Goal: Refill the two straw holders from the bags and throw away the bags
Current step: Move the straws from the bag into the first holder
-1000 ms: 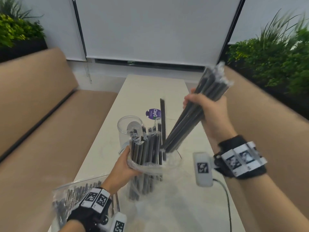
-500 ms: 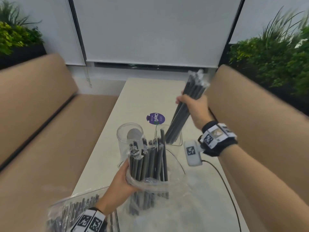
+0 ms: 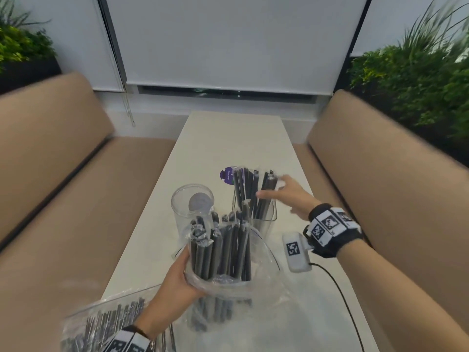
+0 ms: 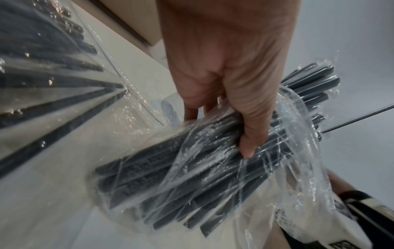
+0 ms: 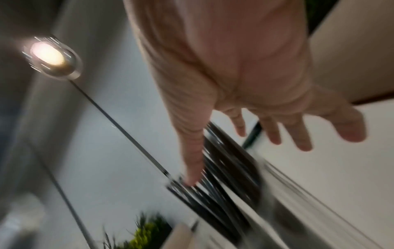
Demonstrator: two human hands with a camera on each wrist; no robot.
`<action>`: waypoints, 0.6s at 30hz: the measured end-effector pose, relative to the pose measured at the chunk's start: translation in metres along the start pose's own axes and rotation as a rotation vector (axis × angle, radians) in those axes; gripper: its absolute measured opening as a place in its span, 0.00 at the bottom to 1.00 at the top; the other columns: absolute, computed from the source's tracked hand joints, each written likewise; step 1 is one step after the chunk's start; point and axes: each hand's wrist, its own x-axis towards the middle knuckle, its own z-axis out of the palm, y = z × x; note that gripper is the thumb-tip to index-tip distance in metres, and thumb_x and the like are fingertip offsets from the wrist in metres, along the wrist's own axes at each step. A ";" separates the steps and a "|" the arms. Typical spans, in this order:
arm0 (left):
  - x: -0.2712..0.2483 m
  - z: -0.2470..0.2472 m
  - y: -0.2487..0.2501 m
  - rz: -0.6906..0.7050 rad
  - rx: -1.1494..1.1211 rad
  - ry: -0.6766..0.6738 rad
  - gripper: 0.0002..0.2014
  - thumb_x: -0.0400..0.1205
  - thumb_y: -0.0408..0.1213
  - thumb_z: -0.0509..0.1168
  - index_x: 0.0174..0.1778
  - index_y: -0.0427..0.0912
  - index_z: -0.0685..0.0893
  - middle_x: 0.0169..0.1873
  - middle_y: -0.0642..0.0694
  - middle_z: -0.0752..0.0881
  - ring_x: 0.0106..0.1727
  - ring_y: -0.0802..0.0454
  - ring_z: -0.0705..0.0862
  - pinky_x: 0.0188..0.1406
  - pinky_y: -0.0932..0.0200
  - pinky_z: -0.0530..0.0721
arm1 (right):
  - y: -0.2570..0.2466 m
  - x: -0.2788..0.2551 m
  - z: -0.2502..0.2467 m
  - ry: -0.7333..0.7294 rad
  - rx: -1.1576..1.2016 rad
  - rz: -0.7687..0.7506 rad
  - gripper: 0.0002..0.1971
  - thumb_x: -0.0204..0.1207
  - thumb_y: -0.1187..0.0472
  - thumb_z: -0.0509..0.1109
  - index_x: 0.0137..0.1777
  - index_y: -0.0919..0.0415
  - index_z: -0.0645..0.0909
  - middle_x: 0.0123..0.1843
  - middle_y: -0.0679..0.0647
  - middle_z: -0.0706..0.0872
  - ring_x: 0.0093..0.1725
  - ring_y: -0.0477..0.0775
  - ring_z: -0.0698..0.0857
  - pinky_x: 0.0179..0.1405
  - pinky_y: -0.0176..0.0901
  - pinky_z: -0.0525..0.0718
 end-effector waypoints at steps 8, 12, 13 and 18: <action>-0.004 -0.002 0.001 0.000 0.007 0.007 0.36 0.66 0.28 0.80 0.67 0.55 0.75 0.57 0.66 0.88 0.59 0.64 0.87 0.49 0.74 0.85 | -0.005 -0.089 0.012 -0.007 0.266 -0.262 0.32 0.68 0.42 0.77 0.69 0.56 0.76 0.58 0.55 0.88 0.55 0.52 0.90 0.59 0.50 0.88; -0.010 0.005 0.006 0.021 0.011 -0.038 0.34 0.70 0.25 0.78 0.69 0.50 0.76 0.59 0.65 0.87 0.59 0.65 0.87 0.49 0.74 0.84 | 0.034 -0.112 0.070 -0.223 0.061 -0.228 0.36 0.65 0.44 0.81 0.72 0.46 0.71 0.64 0.37 0.82 0.61 0.34 0.84 0.62 0.32 0.83; -0.011 0.007 0.006 0.029 0.009 -0.045 0.33 0.71 0.24 0.77 0.70 0.49 0.76 0.59 0.64 0.88 0.60 0.64 0.87 0.49 0.74 0.84 | 0.040 -0.111 0.080 -0.206 0.095 -0.269 0.31 0.67 0.50 0.82 0.68 0.46 0.73 0.62 0.37 0.84 0.58 0.31 0.85 0.58 0.27 0.82; -0.014 0.005 0.001 0.039 -0.025 0.023 0.30 0.71 0.25 0.77 0.66 0.53 0.79 0.57 0.63 0.89 0.59 0.63 0.87 0.49 0.74 0.84 | 0.044 -0.105 0.084 -0.080 0.299 -0.326 0.11 0.75 0.62 0.76 0.57 0.53 0.85 0.50 0.43 0.93 0.52 0.40 0.90 0.50 0.30 0.84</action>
